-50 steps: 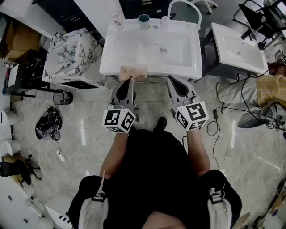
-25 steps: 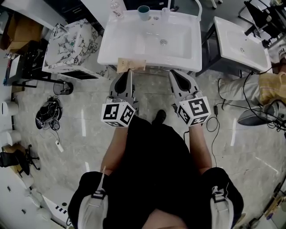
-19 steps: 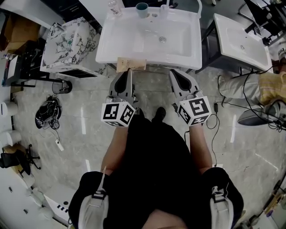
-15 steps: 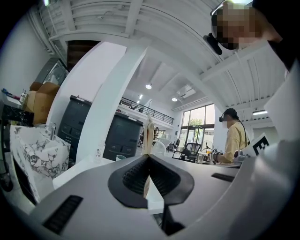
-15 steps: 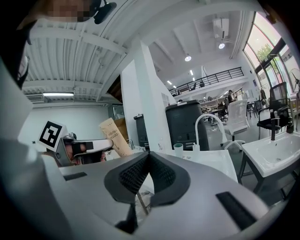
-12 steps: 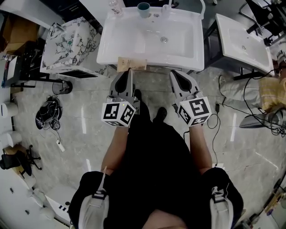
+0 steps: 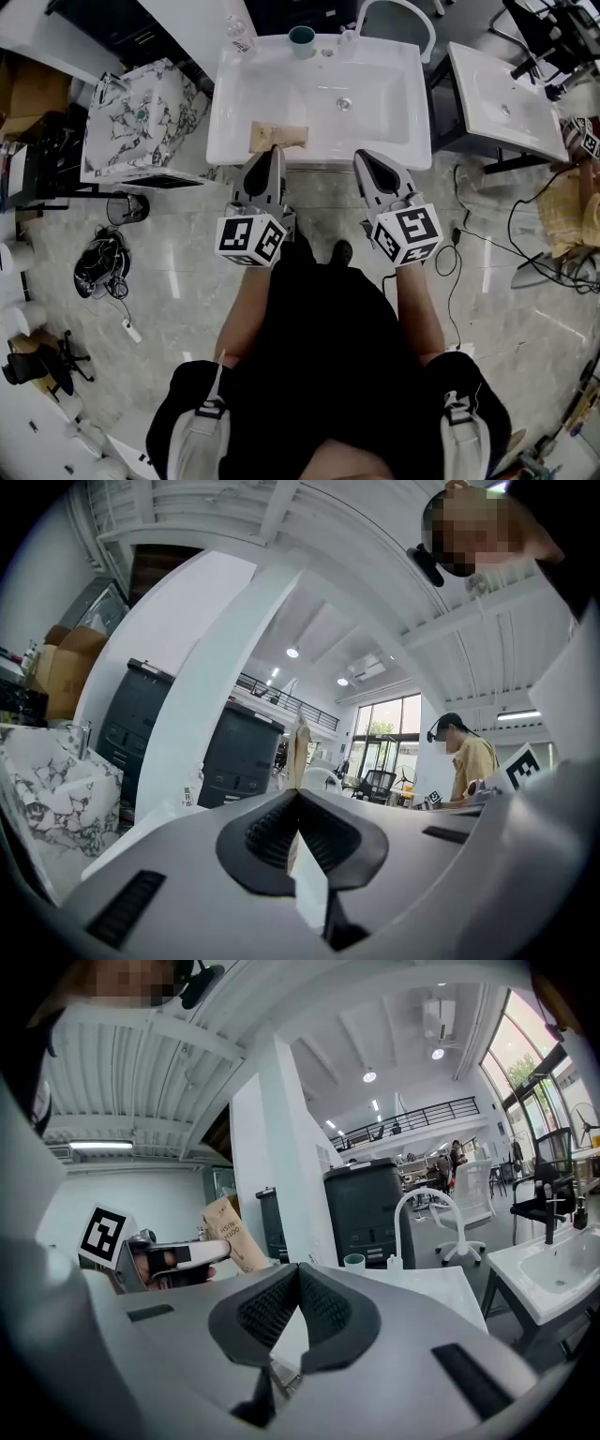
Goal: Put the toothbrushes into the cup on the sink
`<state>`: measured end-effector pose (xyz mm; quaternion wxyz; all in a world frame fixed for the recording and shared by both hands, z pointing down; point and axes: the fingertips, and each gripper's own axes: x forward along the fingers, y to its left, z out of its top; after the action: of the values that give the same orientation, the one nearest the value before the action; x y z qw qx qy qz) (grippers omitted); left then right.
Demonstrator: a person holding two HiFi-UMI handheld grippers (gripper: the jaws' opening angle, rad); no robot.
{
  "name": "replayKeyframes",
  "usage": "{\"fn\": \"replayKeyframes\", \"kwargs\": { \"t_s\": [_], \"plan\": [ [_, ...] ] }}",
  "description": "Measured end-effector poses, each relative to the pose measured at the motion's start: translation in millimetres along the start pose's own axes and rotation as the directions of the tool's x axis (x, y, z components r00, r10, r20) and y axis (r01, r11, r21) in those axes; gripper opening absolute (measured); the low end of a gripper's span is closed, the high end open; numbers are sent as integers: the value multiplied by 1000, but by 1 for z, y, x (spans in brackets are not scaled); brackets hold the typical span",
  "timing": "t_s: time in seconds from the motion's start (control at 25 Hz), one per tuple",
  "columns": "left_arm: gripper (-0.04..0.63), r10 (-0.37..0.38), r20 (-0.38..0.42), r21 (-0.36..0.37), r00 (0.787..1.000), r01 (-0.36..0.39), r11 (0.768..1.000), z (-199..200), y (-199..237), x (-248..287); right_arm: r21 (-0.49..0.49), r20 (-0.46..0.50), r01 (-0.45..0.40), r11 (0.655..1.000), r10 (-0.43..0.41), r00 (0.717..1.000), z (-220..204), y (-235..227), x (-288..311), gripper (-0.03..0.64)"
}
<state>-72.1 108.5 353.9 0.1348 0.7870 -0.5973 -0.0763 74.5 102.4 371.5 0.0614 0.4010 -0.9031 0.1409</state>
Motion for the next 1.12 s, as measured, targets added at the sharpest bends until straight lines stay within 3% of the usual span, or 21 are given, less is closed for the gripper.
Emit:
{"fn": "replayKeyframes", "kwargs": {
  "t_s": [0.52,0.72,0.92,1.12],
  "plan": [
    [14,-112,-8,-38,994,112,993,26,64,65,14,-20,58,998,-58,998,20,6,85,29],
    [14,-168,-22,-49,986,166,985,30,80,82,28,-1,136,990,-136,991,27,3,104,29],
    [14,-221,-23,-62,975,220,974,34,92,87,65,0,138,988,-139,990,29,9,123,29],
    [14,-207,-64,-97,976,200,975,22,116,89,66,-34,147,987,-145,989,18,22,138,29]
  ]
}}
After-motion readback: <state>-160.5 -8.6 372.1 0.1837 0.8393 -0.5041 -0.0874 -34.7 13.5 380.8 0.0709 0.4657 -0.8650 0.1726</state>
